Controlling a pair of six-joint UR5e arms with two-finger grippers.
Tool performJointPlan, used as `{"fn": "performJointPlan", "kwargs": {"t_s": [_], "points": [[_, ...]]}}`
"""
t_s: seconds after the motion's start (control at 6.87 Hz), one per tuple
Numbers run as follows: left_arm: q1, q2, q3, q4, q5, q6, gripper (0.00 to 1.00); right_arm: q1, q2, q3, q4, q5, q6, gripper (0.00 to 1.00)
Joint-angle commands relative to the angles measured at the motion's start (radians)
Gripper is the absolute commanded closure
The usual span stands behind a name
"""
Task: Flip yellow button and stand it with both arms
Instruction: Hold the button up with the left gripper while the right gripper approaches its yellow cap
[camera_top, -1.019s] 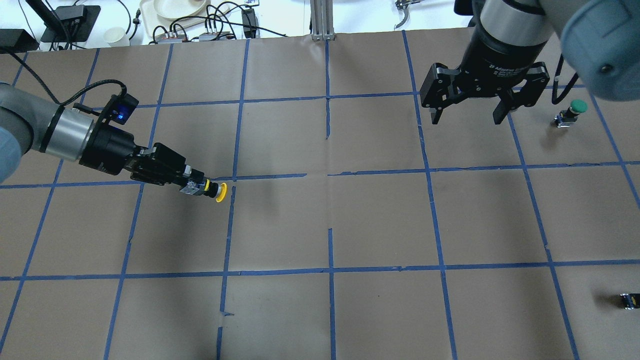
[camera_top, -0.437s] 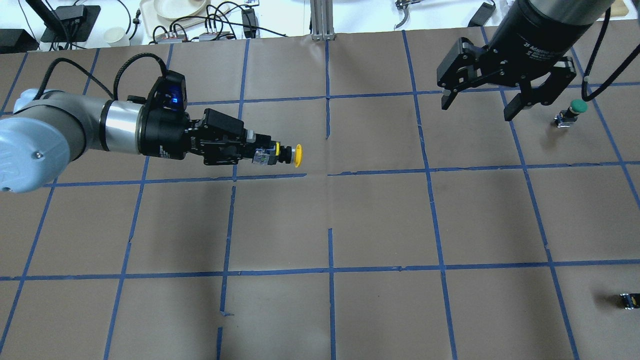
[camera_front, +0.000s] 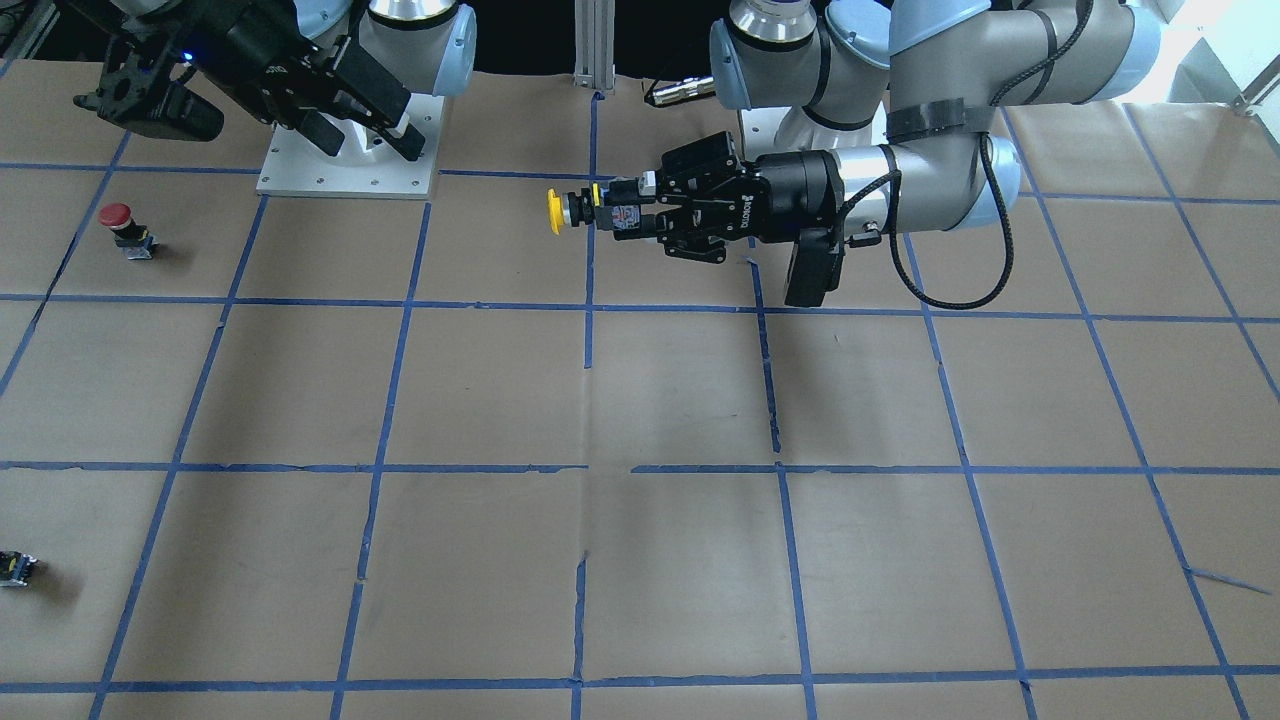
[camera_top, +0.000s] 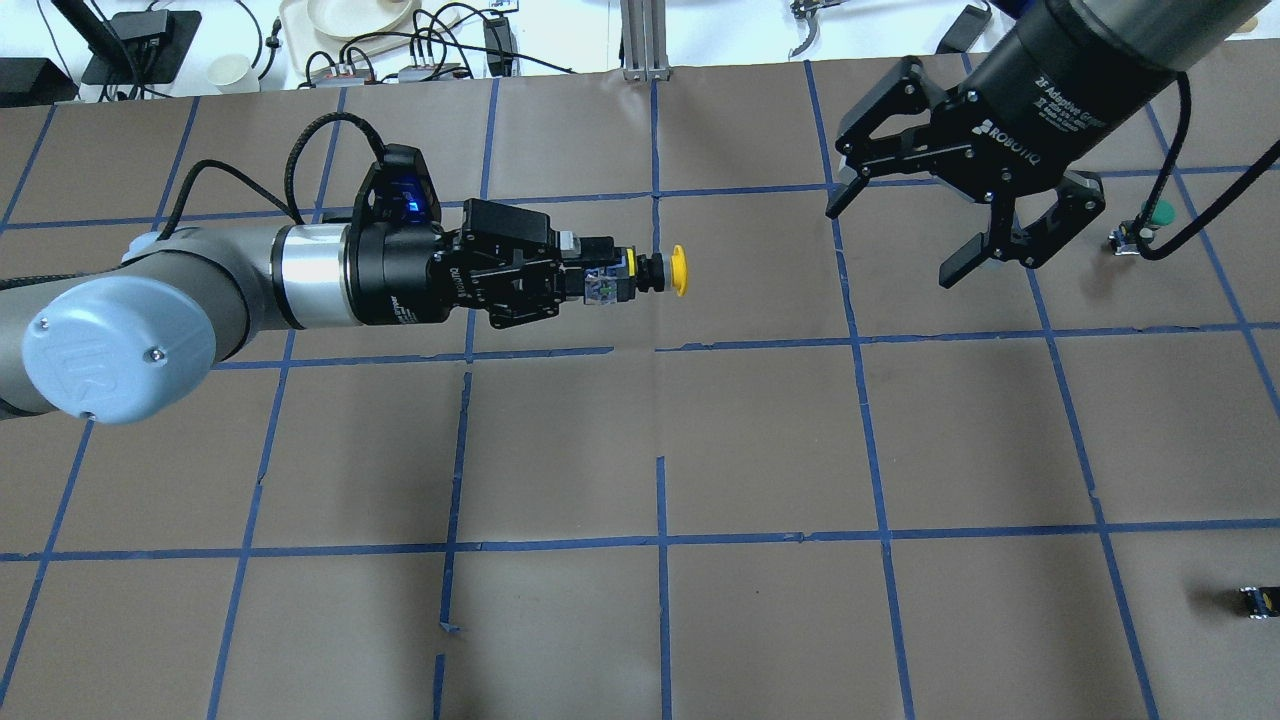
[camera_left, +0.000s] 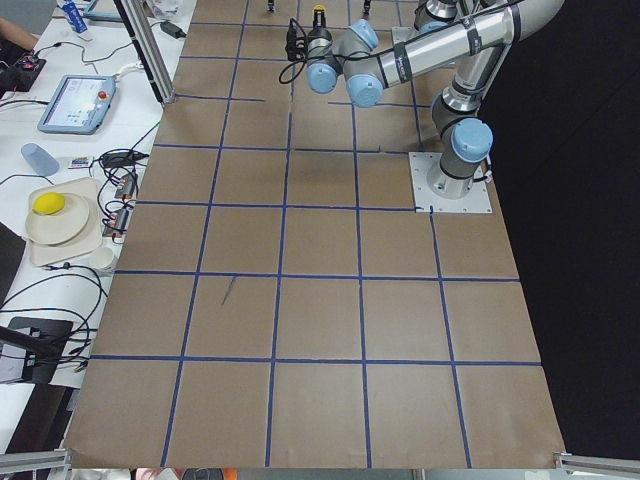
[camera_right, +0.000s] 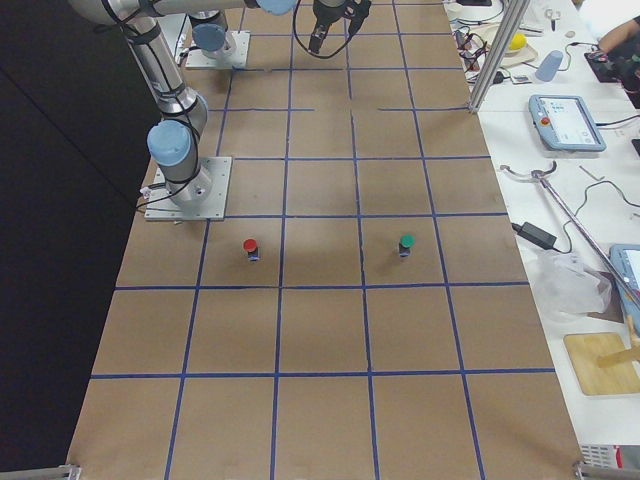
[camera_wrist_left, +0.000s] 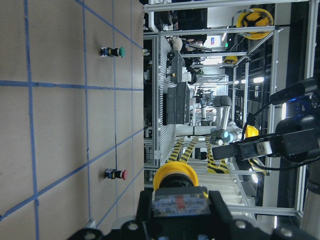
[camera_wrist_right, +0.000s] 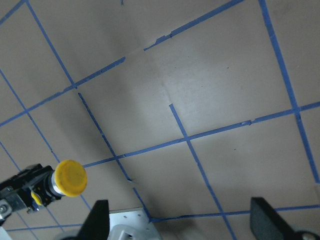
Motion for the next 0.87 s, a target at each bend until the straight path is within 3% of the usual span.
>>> {"fn": "performJointPlan", "kwargs": {"t_s": [0.0, 0.15, 0.44, 0.73], "points": [[-0.018, 0.018, -0.065, -0.003, -0.152, -0.003, 0.79, -0.012, 0.0, 0.032, 0.022, 0.148, 0.282, 0.0], [-0.021, 0.036, -0.087, -0.005, -0.206, -0.004, 0.8, -0.018, 0.006, 0.053, 0.022, 0.326, 0.341, 0.0], [-0.047, 0.043, -0.102, -0.002, -0.273, -0.005, 0.8, -0.014, 0.005, 0.154, 0.005, 0.405, 0.514, 0.0], [-0.07, 0.037, -0.102, 0.0, -0.306, -0.004, 0.8, -0.012, 0.009, 0.159, -0.019, 0.472, 0.534, 0.01]]}}
